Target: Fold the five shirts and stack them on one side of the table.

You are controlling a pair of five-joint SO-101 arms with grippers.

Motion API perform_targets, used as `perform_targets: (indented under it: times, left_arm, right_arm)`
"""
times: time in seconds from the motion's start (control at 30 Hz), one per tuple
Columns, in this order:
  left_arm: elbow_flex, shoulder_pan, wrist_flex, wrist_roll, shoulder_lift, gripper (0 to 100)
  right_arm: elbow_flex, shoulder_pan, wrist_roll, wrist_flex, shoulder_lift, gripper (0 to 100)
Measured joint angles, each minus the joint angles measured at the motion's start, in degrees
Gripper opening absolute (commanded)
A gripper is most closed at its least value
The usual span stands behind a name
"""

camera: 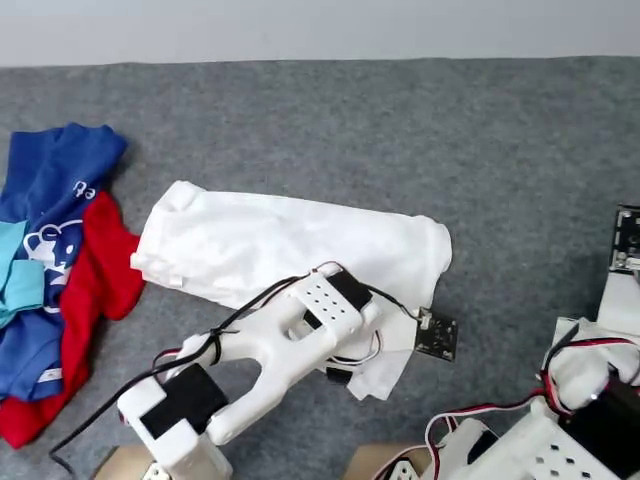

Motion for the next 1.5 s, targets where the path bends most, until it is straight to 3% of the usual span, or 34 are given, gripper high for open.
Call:
perform_targets:
  times: [0.3,0.47,0.7,1.1,1.5]
  left_arm:
    - [-0.53,0.0,0.18,0.0,0.35,13]
    - [-2.64,0.0,4.4,0.0,0.26,14]
    - [-2.02,0.44,10.02,0.0,-6.07,20]
    - [1.41,0.7,1.41,0.7,-0.44,20]
    - [-7.12,1.23,6.51,2.9,8.88,2]
  right_arm:
    - [0.0,0.0,0.0,0.0,0.0,11.2]
    - [0.0,0.0,0.0,0.0,0.0,11.2]
    - [0.0,0.0,0.0,0.0,0.0,11.2]
    - [0.0,0.0,0.0,0.0,0.0,11.2]
    - [0.0,0.0,0.0,0.0,0.0,11.2]
